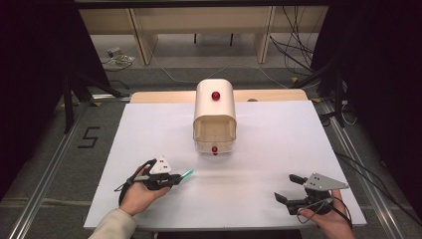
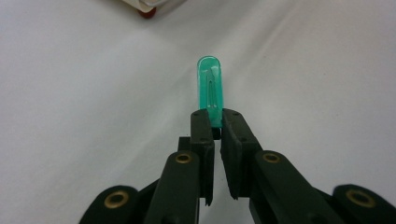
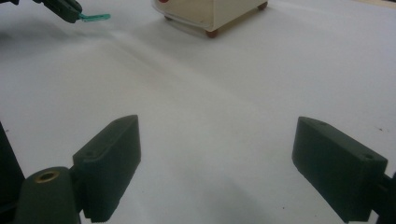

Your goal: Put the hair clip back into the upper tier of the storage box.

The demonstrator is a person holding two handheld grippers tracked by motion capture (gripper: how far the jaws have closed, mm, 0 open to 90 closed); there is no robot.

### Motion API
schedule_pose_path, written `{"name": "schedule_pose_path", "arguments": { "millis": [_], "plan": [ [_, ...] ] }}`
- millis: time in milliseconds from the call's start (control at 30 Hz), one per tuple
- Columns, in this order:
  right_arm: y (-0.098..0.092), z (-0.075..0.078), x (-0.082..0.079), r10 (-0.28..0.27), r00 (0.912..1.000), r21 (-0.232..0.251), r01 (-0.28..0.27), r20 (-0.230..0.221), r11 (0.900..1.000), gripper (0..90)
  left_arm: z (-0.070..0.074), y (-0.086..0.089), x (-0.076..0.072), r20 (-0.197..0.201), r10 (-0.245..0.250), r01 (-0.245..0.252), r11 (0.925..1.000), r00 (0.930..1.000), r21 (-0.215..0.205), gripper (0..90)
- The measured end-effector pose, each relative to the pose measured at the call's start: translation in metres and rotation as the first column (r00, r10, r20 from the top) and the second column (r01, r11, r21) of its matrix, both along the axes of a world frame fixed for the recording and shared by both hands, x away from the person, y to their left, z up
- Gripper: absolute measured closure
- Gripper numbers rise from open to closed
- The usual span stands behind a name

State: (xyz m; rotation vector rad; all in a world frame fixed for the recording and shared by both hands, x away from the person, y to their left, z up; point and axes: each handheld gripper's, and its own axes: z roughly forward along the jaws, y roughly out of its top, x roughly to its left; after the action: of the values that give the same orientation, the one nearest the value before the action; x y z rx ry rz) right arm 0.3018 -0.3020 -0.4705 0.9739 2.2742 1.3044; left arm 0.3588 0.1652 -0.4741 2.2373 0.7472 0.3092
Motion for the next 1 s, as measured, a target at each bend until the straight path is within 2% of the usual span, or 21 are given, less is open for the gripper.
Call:
{"name": "schedule_pose_path", "arguments": {
  "millis": [733,900,967,1000],
  "plan": [
    [0.001,0.0,0.0,0.0,1.0,0.001,0.0,0.0,1.0,16.5,0.023,-0.003,-0.009,0.059,0.01,-0.007,0.9984,0.9982,-0.057,83.3],
    [0.001,0.0,0.0,-0.002,1.0,0.002,0.002,-0.001,1.0,16.5,0.027,-0.005,-0.01,0.076,0.002,0.003,0.9983,0.9971,-0.058,84.1],
    [0.001,-0.001,0.001,0.002,1.0,0.003,-0.002,0.005,1.0,16.4,0.026,-0.006,-0.01,0.057,0.004,0.0,0.9983,0.9984,-0.058,84.2],
    [0.001,-0.001,0.001,0.003,1.0,0.003,-0.003,0.004,1.0,16.5,0.026,-0.006,-0.01,0.061,0.006,-0.002,0.9982,0.9981,-0.06,84.3]
  ]
}}
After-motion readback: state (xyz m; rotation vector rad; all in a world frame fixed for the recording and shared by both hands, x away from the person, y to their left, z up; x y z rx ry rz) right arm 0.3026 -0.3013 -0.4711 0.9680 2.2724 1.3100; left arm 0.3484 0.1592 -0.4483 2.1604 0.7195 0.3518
